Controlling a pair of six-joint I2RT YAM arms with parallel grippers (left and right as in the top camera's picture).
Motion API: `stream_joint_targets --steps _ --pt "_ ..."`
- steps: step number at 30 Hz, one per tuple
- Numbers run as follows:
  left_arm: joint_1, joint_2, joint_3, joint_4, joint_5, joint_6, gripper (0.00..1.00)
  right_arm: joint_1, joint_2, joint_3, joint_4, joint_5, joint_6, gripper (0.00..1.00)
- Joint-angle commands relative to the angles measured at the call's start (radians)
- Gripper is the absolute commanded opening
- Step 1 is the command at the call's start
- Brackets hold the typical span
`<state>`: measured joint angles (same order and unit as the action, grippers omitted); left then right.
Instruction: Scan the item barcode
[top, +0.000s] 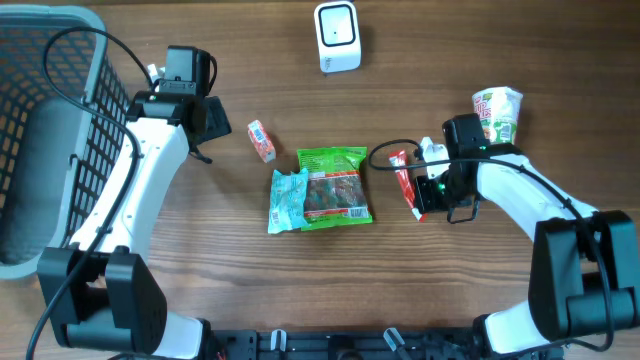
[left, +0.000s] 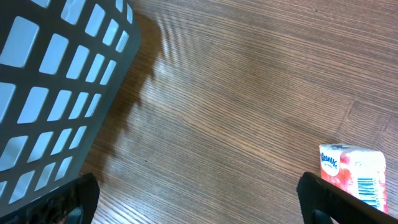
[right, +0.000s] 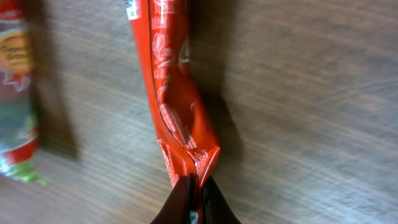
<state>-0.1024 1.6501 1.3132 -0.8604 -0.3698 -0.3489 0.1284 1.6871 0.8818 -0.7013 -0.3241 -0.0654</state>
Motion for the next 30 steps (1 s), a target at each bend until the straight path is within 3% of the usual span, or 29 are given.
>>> stream_joint_targets --steps 1,6,13,19,24,30 --pt "0.003 -0.005 -0.001 0.001 -0.013 0.012 1.0 -0.061 -0.097 0.074 -0.075 -0.315 -0.119 0.04" --pt "0.003 -0.006 -0.001 0.001 -0.013 0.012 1.0 -0.155 -0.267 0.074 -0.099 -0.615 -0.119 0.04" --pt "0.003 -0.006 -0.001 0.001 -0.013 0.012 1.0 -0.168 -0.416 0.074 -0.126 -0.761 -0.212 0.04" --pt "0.003 -0.005 -0.001 0.001 -0.013 0.012 1.0 -0.168 -0.424 0.074 -0.133 -0.82 -0.212 0.04" --pt "0.003 -0.005 -0.001 0.001 -0.013 0.012 1.0 -0.168 -0.423 0.074 -0.111 -0.676 -0.13 0.04" --pt "0.003 -0.005 -0.001 0.001 -0.013 0.012 1.0 -0.165 -0.423 0.108 -0.04 -0.21 0.201 0.04"
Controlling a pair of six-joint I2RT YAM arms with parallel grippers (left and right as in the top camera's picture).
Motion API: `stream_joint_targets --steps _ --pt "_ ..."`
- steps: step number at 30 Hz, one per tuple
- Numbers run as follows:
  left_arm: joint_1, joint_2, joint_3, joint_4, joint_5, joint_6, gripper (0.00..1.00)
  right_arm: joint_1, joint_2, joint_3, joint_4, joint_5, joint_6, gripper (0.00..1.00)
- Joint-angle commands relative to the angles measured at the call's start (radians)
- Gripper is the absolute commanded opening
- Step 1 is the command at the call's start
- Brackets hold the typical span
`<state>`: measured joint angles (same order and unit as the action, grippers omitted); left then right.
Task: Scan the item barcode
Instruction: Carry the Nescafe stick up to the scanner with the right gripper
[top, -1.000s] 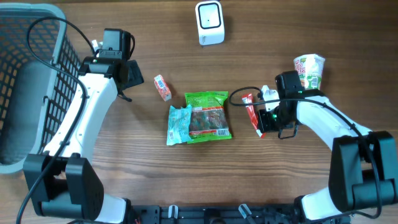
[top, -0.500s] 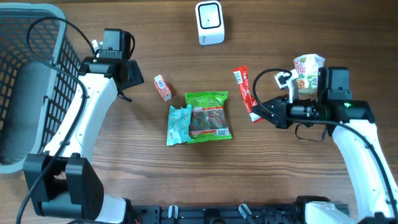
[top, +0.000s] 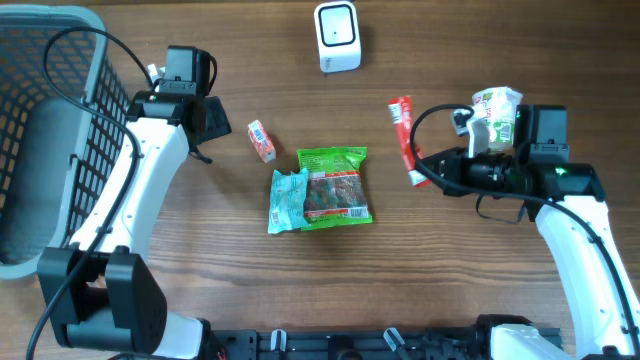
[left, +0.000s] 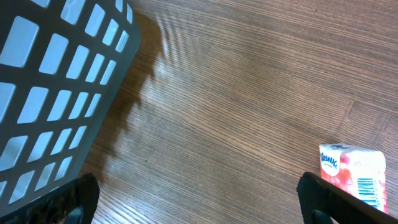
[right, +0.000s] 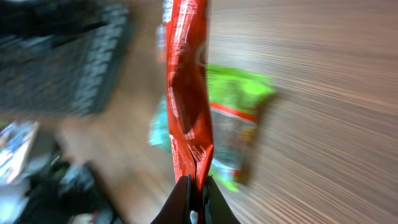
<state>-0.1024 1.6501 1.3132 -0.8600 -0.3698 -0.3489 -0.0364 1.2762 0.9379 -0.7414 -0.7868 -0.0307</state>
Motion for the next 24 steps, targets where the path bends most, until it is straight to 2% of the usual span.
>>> stream_joint_targets --steps 1,4,8,11,14,19,24 --pt "0.003 -0.005 -0.001 0.0 -0.013 0.012 1.0 0.003 -0.01 0.09 -0.028 0.307 0.173 0.04" --pt "0.003 -0.006 -0.001 0.0 -0.013 0.012 1.0 0.024 0.031 0.259 -0.16 0.423 0.171 0.04" --pt "0.003 -0.006 -0.001 0.0 -0.013 0.012 1.0 0.101 0.237 0.667 -0.459 0.582 0.131 0.04" --pt "0.003 -0.006 -0.001 0.0 -0.013 0.012 1.0 0.187 0.411 0.924 -0.547 0.736 0.132 0.04" --pt "0.003 -0.005 -0.001 0.0 -0.013 0.012 1.0 0.315 0.561 1.085 -0.472 0.943 0.132 0.04" --pt "0.003 -0.006 -0.001 0.0 -0.013 0.012 1.0 0.465 0.707 1.083 -0.206 1.288 0.022 0.04" --pt "0.003 -0.006 -0.001 0.0 -0.013 0.012 1.0 0.514 0.903 1.083 -0.02 1.513 -0.132 0.04"
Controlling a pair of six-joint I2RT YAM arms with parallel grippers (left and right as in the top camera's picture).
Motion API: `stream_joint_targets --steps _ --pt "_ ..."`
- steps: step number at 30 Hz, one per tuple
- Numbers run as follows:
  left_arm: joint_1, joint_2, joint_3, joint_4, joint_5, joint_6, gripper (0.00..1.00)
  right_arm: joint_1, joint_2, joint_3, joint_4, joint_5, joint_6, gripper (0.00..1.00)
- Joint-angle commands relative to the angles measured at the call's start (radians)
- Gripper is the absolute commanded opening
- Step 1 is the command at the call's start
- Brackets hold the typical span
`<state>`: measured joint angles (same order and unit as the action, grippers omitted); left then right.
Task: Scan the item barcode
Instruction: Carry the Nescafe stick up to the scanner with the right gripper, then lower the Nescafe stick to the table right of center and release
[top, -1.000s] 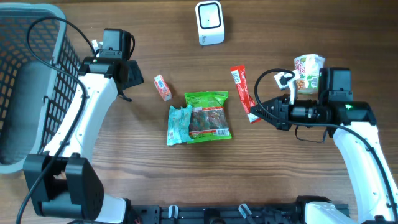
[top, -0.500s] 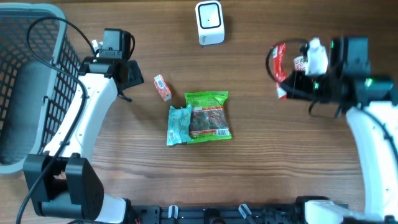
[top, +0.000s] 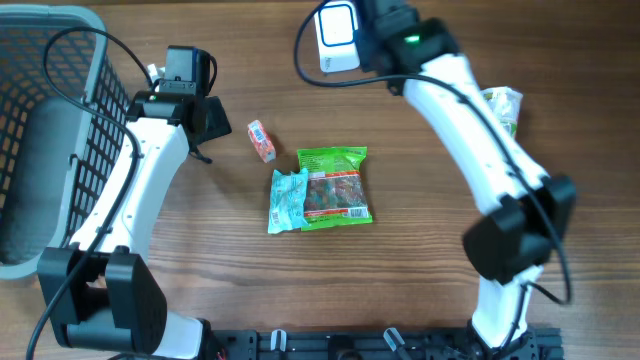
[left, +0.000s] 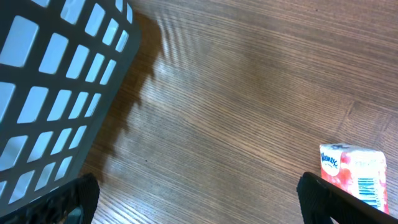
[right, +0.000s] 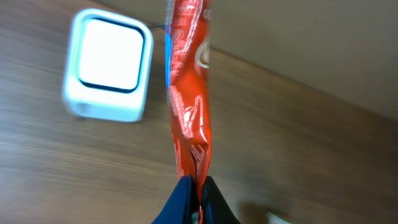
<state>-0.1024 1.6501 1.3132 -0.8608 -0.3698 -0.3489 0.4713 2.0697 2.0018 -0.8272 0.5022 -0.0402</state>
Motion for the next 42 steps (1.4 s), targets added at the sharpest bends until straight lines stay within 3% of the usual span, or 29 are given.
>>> stream_joint_targets --steps 1,9,14,19,23,27,29,33,36,38,42 --pt "0.003 -0.006 -0.001 0.001 -0.013 0.012 1.0 0.008 0.143 0.019 0.093 0.246 -0.153 0.04" --pt "0.003 -0.005 -0.001 0.001 -0.013 0.012 1.0 0.04 0.314 0.019 0.31 0.317 -0.408 0.04" --pt "0.003 -0.005 -0.001 0.001 -0.013 0.012 1.0 0.068 0.322 0.019 0.317 0.22 -0.434 0.04" --pt "0.003 -0.006 -0.001 0.001 -0.013 0.012 1.0 0.064 0.253 0.022 0.201 0.161 -0.28 0.04" --pt "0.003 -0.006 -0.001 0.001 -0.013 0.012 1.0 0.013 0.013 0.021 -0.169 -0.164 -0.112 0.04" --pt "0.003 -0.006 -0.001 0.001 -0.013 0.012 1.0 -0.094 -0.114 0.019 -0.476 -0.506 -0.08 0.04" --pt "0.003 -0.006 -0.001 0.001 -0.013 0.012 1.0 -0.158 -0.123 0.018 -0.6 -0.563 -0.067 0.04" --pt "0.003 -0.006 -0.001 0.001 -0.013 0.012 1.0 -0.248 -0.122 -0.101 -0.623 -0.546 0.011 0.04" --pt "0.003 -0.005 -0.001 0.001 -0.013 0.012 1.0 -0.277 -0.122 -0.258 -0.594 -0.415 0.113 0.04" --pt "0.003 -0.006 -0.001 0.001 -0.013 0.012 1.0 -0.29 -0.122 -0.389 -0.537 -0.307 0.154 0.04" --pt "0.003 -0.006 -0.001 0.001 -0.013 0.012 1.0 -0.301 -0.122 -0.561 -0.38 -0.287 0.144 0.04"
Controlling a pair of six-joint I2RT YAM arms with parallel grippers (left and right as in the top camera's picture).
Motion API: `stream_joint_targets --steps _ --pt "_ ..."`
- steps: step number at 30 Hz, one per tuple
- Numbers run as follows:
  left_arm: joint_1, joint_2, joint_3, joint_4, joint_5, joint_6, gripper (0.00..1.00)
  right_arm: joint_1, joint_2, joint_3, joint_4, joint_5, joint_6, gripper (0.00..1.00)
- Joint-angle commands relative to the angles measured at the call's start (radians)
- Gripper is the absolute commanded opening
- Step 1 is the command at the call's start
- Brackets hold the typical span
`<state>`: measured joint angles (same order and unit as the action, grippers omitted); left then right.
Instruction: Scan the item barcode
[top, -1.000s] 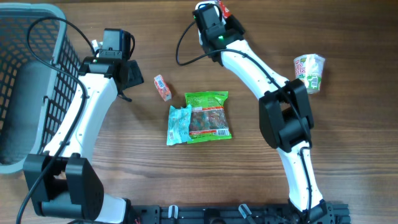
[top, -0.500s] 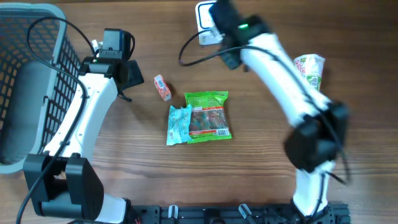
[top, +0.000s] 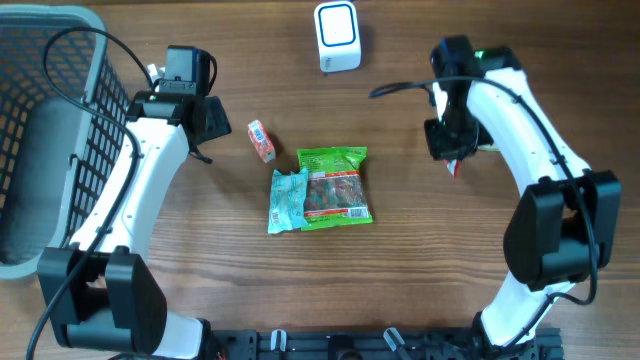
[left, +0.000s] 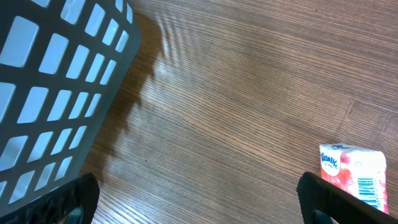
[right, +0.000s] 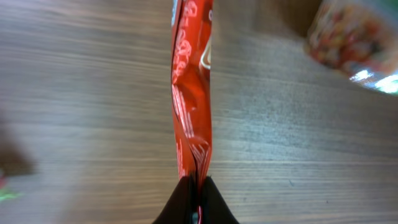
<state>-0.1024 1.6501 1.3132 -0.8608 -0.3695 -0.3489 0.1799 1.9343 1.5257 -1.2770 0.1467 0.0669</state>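
My right gripper (right: 194, 200) is shut on one end of a long red snack packet (right: 193, 93), which stretches away from the jaws over bare wood. From overhead this gripper (top: 450, 152) hangs at the table's right middle, with a bit of the red packet (top: 455, 168) showing below it. The white scanner (top: 337, 37) stands at the back centre, well to its left. My left gripper (left: 199, 208) is open over the wood, with a small pink tissue pack (left: 353, 174) by its right finger (left: 323, 199).
A grey mesh basket (top: 40, 130) fills the left edge. A green snack bag (top: 335, 187) and a blue packet (top: 287, 200) lie in the middle, and the tissue pack (top: 262, 141) lies behind them. A noodle cup (right: 354, 37) stands close beside the red packet.
My right gripper, still shut on the red packet, has moved from in front of the scanner at the back to the right middle of the table, near the noodle cup. The left arm is unchanged.
My right gripper was shut on the red packet lying on the table right of the green bag. Then it held the packet raised, then held it at the scanner. Now the packet is back over the right side. My left gripper stayed open by the tissue pack.
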Motion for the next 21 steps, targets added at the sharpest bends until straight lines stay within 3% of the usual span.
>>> stream_joint_targets --steps 1,2,3,8,11,13,16,21 --pt "0.003 -0.005 -0.001 0.001 -0.013 0.012 1.0 -0.011 0.013 -0.105 0.101 0.069 0.037 0.25" --pt "0.003 -0.006 -0.001 0.001 -0.013 0.012 1.0 -0.011 0.013 -0.111 0.119 0.078 0.037 0.52" --pt "0.003 -0.006 -0.001 0.001 -0.013 0.012 1.0 -0.011 0.013 -0.108 0.132 0.092 0.033 0.71" --pt "0.003 -0.006 -0.001 0.001 -0.013 0.012 1.0 -0.01 -0.071 0.028 0.095 -0.039 -0.064 0.78" --pt "0.003 -0.006 -0.001 0.001 -0.013 0.012 1.0 -0.043 -0.136 0.082 0.069 -0.027 -0.062 0.95" --pt "0.003 -0.006 -0.001 0.001 -0.013 0.012 1.0 -0.098 -0.159 0.084 0.082 -0.023 -0.055 1.0" --pt "0.003 -0.006 -0.001 0.001 -0.013 0.012 1.0 -0.238 -0.15 0.074 0.138 -0.029 -0.059 1.0" --pt "0.003 -0.005 -0.001 0.001 -0.013 0.012 1.0 -0.349 -0.127 0.005 0.321 -0.193 -0.128 1.0"
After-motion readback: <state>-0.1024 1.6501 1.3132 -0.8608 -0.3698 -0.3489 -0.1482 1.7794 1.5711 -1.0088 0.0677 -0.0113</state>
